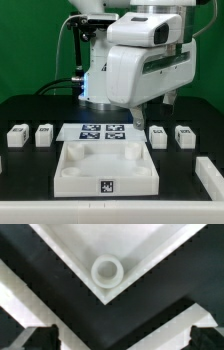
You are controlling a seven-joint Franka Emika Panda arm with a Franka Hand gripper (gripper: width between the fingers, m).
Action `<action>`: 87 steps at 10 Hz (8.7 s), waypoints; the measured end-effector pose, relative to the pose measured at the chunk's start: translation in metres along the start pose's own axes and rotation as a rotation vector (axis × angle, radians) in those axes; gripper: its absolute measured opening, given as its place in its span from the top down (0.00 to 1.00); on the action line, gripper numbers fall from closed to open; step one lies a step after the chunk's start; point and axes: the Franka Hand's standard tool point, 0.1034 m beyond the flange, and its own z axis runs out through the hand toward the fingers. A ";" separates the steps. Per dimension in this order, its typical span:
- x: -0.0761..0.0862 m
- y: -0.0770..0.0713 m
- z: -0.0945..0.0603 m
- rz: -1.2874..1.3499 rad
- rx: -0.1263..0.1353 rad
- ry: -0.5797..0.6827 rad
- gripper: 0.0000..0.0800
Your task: Assemble one leg
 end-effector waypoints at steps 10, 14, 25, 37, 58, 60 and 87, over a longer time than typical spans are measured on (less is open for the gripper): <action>-0.011 -0.017 0.008 -0.087 -0.016 0.016 0.19; -0.084 -0.071 0.050 -0.560 -0.048 0.035 0.19; -0.133 -0.061 0.104 -0.635 -0.029 0.049 0.52; -0.124 -0.054 0.104 -0.638 -0.039 0.056 0.93; -0.035 -0.060 0.104 -0.638 0.055 0.032 0.19; -0.036 -0.059 0.104 -0.638 0.055 0.032 0.19; -0.011 -0.184 0.067 0.914 0.269 -0.530 0.19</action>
Offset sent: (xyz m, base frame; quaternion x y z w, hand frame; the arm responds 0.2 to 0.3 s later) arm 0.0000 0.0000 0.0000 0.0000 0.0000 0.0000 1.0000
